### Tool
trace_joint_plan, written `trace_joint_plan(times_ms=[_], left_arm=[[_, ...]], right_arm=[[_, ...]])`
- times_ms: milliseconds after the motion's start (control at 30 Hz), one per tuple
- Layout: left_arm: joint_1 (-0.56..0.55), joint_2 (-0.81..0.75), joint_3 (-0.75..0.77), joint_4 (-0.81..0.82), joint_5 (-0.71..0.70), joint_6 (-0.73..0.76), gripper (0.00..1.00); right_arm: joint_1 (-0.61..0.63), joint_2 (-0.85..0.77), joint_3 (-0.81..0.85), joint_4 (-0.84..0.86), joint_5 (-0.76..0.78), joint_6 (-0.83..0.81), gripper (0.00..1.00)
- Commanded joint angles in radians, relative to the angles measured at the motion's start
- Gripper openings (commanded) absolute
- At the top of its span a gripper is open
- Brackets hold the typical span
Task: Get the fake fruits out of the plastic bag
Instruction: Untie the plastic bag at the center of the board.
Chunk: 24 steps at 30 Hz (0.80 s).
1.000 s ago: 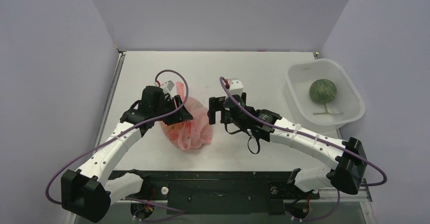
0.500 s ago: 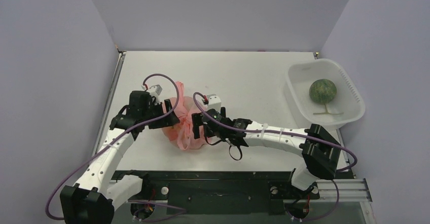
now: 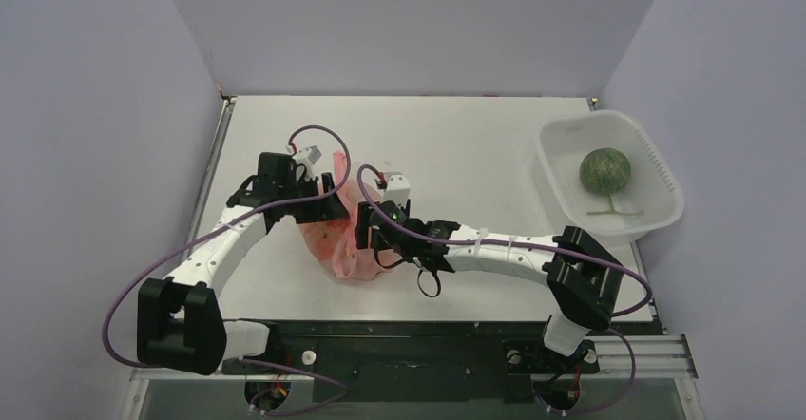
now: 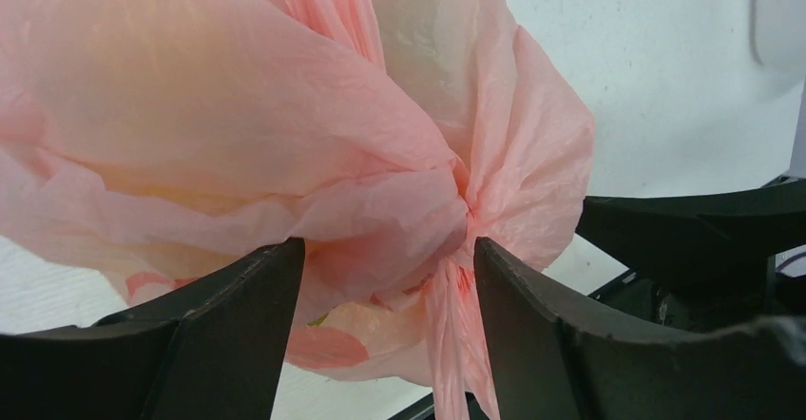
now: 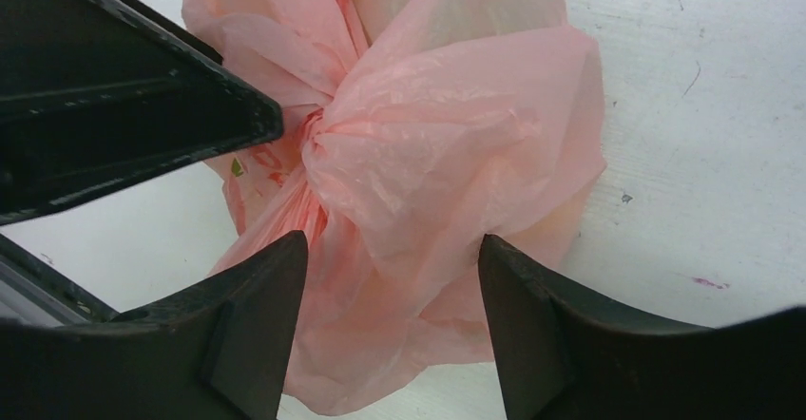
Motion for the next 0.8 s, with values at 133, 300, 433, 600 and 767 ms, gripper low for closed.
trace_joint_plan(times_ms=[133, 300, 433, 600, 767], left_arm=[[-0.049, 0.038, -0.007, 0.116, 0.097, 0.096, 0.31], [-0.073, 0.008, -0.021, 0.116, 0.098, 0.113, 0.11], [-0.077, -0.002, -0.021, 0.128, 0.135, 0.124, 0.00], [-0.078, -0.002, -0.015, 0.127, 0.146, 0.145, 0.00], [-0.077, -0.037, -0.028, 0.152, 0.159, 0.147, 0.00]], right_arm=[[-0.019, -0.069, -0.072, 0.067, 0.005, 0.017, 0.30], [-0.006, -0.116, -0.088, 0.016, 0.008, -0.001, 0.30], [0.008, -0.143, -0.071, -0.057, 0.044, -0.036, 0.37], [0.035, -0.173, -0.025, -0.173, 0.188, -0.085, 0.56], [0.111, -0.187, -0.030, -0.078, 0.463, -0.259, 0.60]])
